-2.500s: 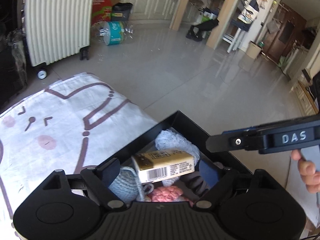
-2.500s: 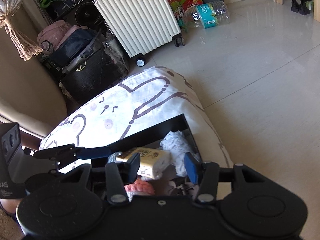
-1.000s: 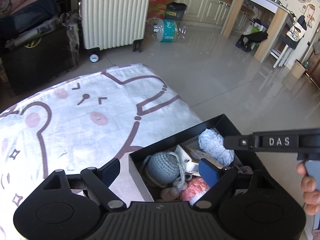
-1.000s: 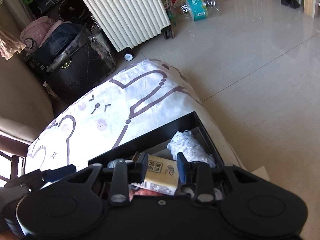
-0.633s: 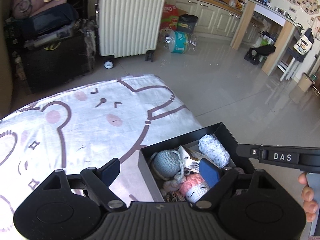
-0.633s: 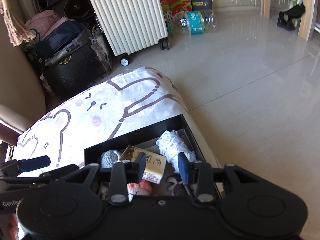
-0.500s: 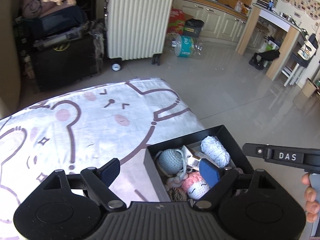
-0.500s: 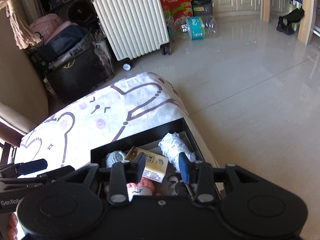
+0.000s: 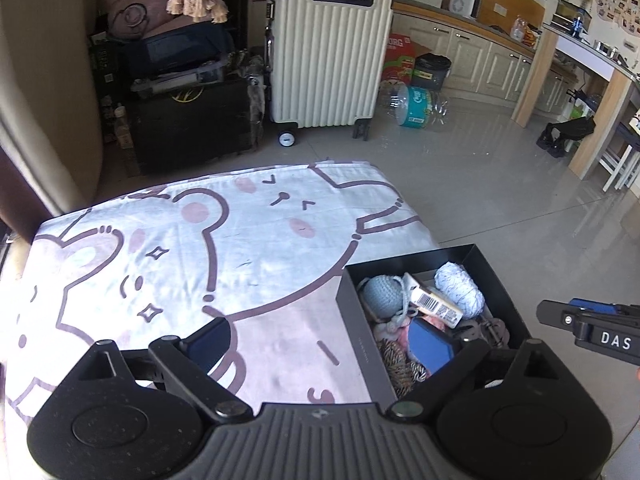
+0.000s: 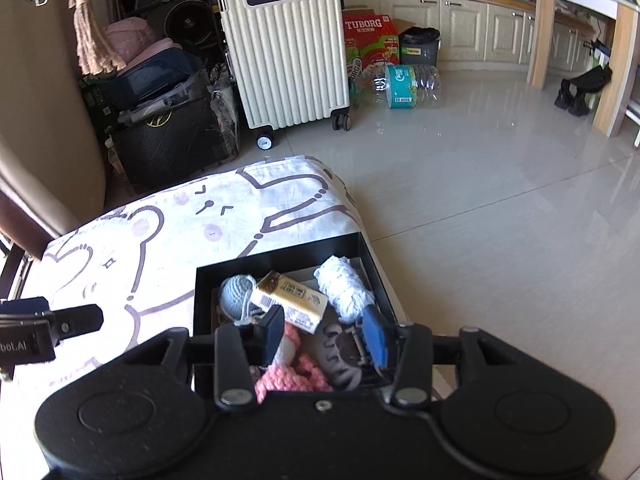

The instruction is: Organize objects

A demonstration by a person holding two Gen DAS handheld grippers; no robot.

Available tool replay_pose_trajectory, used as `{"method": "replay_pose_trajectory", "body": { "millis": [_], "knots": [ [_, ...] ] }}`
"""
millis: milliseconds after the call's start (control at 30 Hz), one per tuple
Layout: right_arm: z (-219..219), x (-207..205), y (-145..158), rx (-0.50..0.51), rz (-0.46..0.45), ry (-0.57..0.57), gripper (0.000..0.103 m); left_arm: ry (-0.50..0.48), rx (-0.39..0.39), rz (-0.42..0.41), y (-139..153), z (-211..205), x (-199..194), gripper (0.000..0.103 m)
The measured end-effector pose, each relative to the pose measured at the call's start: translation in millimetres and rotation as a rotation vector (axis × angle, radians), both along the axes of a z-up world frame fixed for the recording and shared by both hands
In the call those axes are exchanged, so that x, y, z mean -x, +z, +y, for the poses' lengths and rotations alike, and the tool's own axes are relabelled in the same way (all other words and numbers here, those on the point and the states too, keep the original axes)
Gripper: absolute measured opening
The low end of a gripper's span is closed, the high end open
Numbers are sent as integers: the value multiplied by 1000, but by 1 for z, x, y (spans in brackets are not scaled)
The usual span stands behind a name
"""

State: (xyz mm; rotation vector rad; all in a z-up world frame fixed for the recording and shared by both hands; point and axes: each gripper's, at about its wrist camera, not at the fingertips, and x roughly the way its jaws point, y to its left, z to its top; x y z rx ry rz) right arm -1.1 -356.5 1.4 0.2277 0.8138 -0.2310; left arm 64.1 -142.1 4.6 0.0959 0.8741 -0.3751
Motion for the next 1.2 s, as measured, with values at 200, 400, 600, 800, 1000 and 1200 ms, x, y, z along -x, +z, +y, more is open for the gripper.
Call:
{"method": "replay_pose_trajectory", "body": {
  "millis": [200,400,600,800,1000,1200],
  "knots": [
    [9,13,1,53,9,17,58,35,-38,-4,-2,4,11,102],
    [9,18,-1,63,23,-2,71,40,-89,-16,-7,0,17,103],
    [13,17,-4,83,47,9,90,57,-89,-8,-11,0,16,103],
    [13,16,-8,103,70,-4,101,68,-92,4,-14,0,14,103],
    [12,15,-9,109,81,-10,103,58,-95,13,-16,-2,14,103],
    [13,16,-8,112,80,-16,103,54,-101,21,-17,-3,15,103]
  ]
}}
